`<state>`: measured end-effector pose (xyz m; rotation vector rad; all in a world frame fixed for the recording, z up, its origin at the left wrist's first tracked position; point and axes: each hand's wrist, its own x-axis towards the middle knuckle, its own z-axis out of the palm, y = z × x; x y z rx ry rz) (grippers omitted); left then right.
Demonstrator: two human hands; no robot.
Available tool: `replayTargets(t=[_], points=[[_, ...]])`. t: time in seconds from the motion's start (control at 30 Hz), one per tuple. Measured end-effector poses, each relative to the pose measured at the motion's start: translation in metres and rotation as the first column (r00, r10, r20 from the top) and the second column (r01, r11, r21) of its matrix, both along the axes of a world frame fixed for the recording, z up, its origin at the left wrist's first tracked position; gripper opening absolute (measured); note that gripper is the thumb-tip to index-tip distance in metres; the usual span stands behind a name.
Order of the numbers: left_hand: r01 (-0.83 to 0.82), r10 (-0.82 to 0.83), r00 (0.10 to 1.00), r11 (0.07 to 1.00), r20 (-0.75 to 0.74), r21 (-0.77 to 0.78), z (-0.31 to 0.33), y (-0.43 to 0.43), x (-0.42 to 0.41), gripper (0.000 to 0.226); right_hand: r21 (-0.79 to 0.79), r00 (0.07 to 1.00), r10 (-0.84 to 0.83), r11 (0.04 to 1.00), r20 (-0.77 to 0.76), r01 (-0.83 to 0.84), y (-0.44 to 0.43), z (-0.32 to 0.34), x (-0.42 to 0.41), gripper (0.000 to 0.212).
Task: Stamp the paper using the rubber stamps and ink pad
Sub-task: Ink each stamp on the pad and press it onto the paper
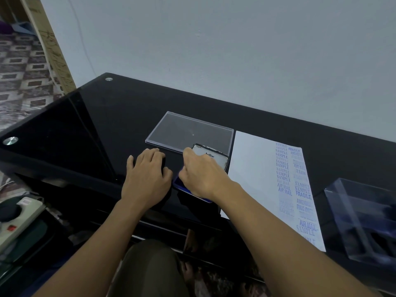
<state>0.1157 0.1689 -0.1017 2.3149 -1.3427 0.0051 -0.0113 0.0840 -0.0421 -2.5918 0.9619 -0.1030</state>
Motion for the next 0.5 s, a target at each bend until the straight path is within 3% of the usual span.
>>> replayTargets(t=[0.27, 0.4, 0.5], points=[[-0.007, 0.007, 0.999, 1.000, -0.052, 0.002, 0.002, -0.001, 0.001, 0.041, 0.047, 1.000, -0.019, 0.999, 0.020, 0.018, -0.001, 0.006, -0.004, 0.010], [0.007, -0.007, 0.990, 1.000, -0.143, 0.002, 0.010, 0.000, 0.004, 0.039, 0.147, 0.948, -0.208, 0.973, 0.240, 0.176, -0.017, 0.024, -0.023, 0.014], [0.002, -0.011, 0.975, 0.999, -0.220, -0.041, 0.020, 0.001, 0.000, 0.037, 0.182, 0.902, -0.295, 0.952, 0.315, 0.248, -0.028, 0.044, -0.049, 0.016]])
